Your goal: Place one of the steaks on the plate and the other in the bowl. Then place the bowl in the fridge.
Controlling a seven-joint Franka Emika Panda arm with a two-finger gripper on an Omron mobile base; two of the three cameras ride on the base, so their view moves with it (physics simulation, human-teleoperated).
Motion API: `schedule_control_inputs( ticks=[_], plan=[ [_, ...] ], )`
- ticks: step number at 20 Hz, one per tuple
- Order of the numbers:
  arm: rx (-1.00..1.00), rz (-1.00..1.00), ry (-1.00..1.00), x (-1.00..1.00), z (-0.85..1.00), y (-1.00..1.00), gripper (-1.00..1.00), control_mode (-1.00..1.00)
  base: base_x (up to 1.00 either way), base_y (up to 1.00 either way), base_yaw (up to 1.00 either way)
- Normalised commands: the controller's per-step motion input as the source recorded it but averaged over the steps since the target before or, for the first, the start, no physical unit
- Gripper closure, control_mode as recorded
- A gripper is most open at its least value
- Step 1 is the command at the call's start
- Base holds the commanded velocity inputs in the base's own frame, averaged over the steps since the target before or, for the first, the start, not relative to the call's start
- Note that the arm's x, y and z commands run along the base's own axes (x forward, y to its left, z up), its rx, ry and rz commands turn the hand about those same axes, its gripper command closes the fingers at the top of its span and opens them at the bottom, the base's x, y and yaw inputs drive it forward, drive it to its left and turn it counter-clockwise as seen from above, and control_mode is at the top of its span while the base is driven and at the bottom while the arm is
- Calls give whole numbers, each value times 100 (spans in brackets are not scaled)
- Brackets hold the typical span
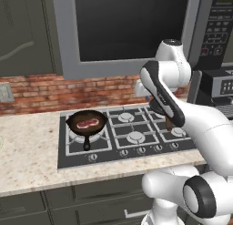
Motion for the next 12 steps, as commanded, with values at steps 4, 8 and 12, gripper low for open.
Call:
schedule_control_inputs(
  ticks=[4,8,12],
  plan=[
    [0,-2,0,-10,-3,-1,-100,-100,0,0,0],
    [2,-15,0,-8,-19,-13,-100,-100,0,0,0],
    [0,-25,0,0,-56,-24,-100,-100,0,0,0]
  ],
)
